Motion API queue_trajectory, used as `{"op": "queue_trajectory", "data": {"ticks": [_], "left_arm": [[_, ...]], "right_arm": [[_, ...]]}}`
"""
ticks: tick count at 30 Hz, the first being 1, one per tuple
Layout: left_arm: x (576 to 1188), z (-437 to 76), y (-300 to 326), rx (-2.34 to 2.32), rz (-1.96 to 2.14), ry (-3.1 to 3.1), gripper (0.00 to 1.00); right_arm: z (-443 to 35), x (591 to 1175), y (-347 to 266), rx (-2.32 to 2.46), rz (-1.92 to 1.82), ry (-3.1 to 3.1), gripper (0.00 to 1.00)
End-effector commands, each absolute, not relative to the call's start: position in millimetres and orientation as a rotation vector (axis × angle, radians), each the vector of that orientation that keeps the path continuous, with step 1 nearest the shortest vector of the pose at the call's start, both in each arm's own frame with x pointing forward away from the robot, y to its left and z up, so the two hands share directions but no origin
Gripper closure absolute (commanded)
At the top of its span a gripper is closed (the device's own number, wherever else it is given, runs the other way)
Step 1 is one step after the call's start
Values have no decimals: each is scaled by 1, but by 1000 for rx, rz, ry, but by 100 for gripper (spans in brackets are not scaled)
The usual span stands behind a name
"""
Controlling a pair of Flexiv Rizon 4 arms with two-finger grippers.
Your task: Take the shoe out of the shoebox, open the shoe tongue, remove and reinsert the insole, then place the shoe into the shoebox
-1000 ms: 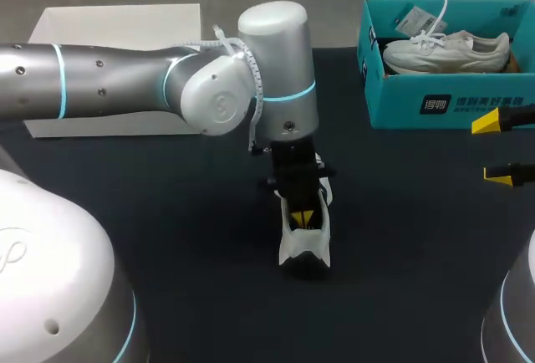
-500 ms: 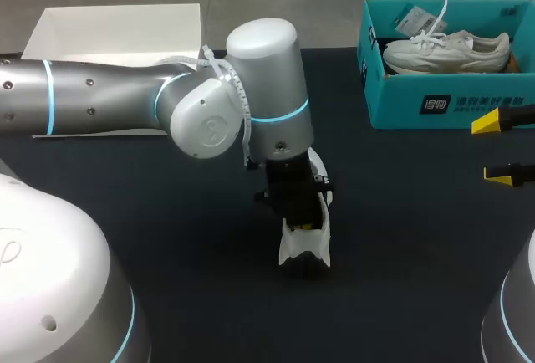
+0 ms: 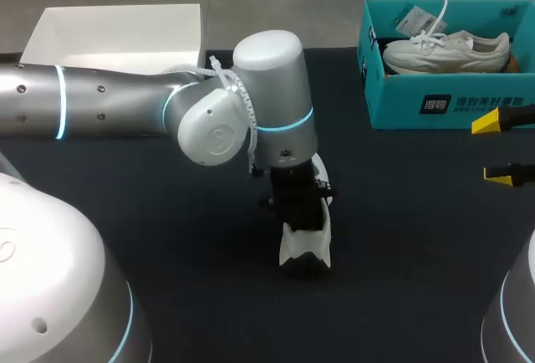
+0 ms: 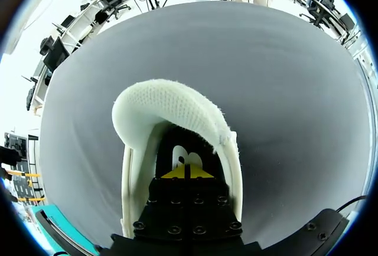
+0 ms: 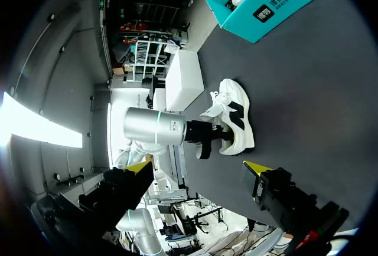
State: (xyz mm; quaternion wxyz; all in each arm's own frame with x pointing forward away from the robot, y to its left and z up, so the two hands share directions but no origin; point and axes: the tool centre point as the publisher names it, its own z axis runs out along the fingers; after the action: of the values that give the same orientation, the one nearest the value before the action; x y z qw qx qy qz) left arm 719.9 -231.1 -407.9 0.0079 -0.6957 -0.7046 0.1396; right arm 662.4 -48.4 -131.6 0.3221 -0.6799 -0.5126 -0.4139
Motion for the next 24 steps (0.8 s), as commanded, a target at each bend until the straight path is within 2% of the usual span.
{"op": "queue_trajectory", "data": {"ticks": [1, 10, 18, 24], "left_arm": [[726, -403, -228, -2181, 395, -2223, 100], [726, -374, -232, -2204, 414, -2191, 100], [735, -396, -245, -2320, 200, -2208, 100], [742, -405, -246, -2281, 187, -2214, 100]], "right_arm": [[-131, 657, -48, -1794, -1090, -1343, 0], [-131, 657, -48, -1794, -1090, -1343, 0], [-131, 657, -48, -1794, -1090, -1343, 0], [-131, 657, -48, -1794, -1090, -1343, 0]]}}
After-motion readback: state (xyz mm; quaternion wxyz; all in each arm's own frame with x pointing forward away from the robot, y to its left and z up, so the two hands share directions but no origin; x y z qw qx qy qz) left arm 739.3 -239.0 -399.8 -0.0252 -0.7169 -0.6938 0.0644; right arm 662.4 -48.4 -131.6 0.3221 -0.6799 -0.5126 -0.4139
